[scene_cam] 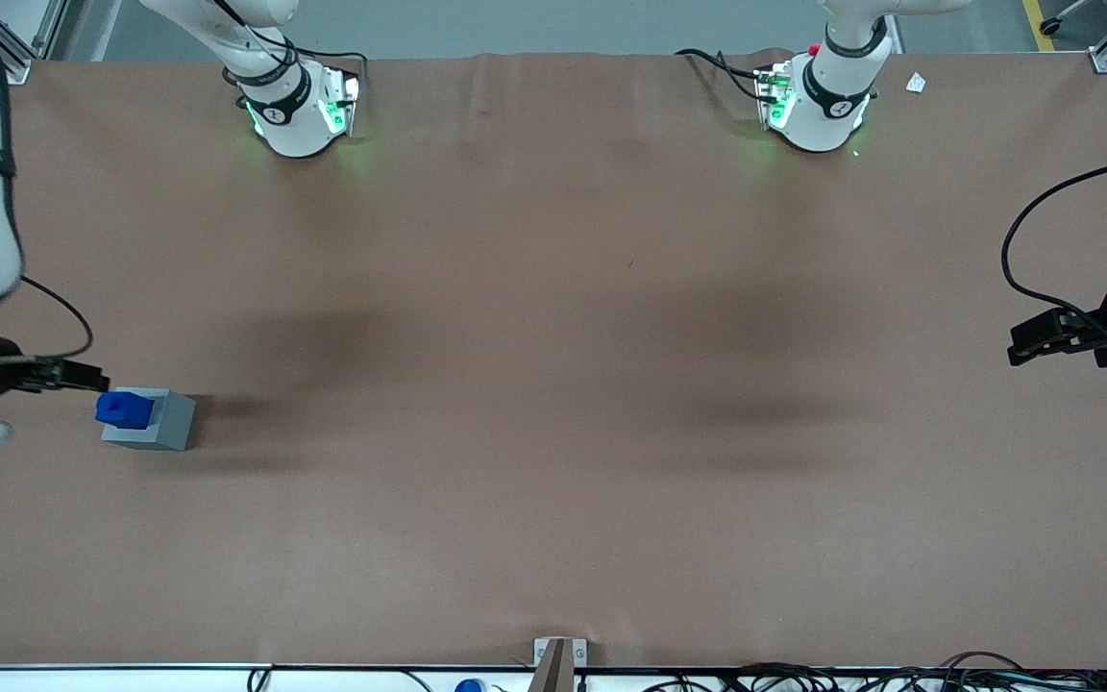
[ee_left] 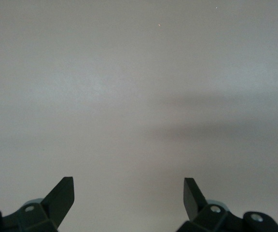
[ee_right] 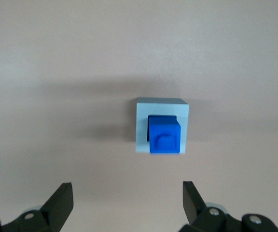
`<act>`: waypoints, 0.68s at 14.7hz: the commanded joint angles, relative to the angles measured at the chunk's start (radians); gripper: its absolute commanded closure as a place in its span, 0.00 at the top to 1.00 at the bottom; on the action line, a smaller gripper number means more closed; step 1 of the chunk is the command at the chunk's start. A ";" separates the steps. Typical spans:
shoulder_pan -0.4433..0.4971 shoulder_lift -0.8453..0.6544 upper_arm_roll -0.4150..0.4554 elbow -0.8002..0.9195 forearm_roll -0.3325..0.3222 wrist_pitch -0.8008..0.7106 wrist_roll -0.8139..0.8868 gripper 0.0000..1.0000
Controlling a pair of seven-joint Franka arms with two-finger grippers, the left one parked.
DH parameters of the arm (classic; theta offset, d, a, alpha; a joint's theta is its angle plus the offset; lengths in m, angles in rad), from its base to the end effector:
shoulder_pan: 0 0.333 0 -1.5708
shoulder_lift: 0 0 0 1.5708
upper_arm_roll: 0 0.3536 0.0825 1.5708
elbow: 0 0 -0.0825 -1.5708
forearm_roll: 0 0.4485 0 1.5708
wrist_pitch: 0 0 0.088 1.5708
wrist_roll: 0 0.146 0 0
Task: Insert blue part into gray base with right arm
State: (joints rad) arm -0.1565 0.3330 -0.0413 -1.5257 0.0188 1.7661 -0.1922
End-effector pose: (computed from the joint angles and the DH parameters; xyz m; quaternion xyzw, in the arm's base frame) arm 0.7081 -0.1364 0.4386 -0.9989 0.0042 0.0448 0.0112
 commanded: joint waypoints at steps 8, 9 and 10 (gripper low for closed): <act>0.089 -0.284 0.004 0.065 0.027 -0.306 0.123 1.00; 0.109 -0.316 0.003 0.050 0.026 -0.316 0.143 1.00; 0.127 -0.356 0.003 0.014 0.026 -0.316 0.163 1.00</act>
State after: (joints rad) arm -0.0670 0.0638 -0.0353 -1.4362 0.0387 1.4523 -0.0830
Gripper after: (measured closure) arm 0.000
